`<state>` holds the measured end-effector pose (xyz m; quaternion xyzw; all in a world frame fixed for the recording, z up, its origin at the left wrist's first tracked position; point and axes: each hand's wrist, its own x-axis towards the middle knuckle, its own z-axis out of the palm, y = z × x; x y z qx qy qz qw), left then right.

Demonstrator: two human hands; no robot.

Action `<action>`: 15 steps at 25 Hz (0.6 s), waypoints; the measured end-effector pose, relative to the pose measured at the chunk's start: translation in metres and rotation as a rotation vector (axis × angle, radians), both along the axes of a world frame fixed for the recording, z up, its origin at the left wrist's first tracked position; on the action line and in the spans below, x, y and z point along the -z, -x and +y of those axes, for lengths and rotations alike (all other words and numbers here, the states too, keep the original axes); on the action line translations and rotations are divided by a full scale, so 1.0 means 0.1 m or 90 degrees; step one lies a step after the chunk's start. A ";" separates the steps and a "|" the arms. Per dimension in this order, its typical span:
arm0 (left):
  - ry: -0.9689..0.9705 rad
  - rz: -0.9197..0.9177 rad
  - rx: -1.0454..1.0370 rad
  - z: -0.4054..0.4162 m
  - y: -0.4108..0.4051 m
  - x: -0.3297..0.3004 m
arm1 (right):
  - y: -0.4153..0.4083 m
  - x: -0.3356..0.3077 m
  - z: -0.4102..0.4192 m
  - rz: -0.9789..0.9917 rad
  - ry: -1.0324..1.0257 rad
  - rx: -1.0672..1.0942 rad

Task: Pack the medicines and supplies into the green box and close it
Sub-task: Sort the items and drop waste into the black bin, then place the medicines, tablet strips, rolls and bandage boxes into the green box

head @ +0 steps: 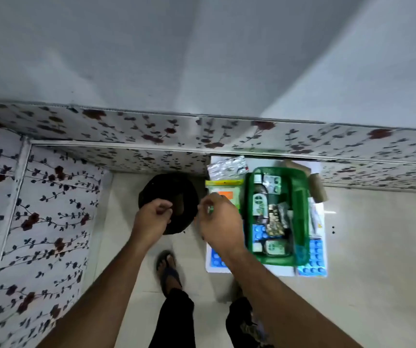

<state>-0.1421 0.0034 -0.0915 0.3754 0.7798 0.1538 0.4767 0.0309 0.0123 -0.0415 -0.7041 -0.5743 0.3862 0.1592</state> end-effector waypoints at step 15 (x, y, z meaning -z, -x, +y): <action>-0.157 0.406 0.574 -0.14 -1.41 0.17 | -2.84 0.71 -0.08 -0.182 0.162 0.248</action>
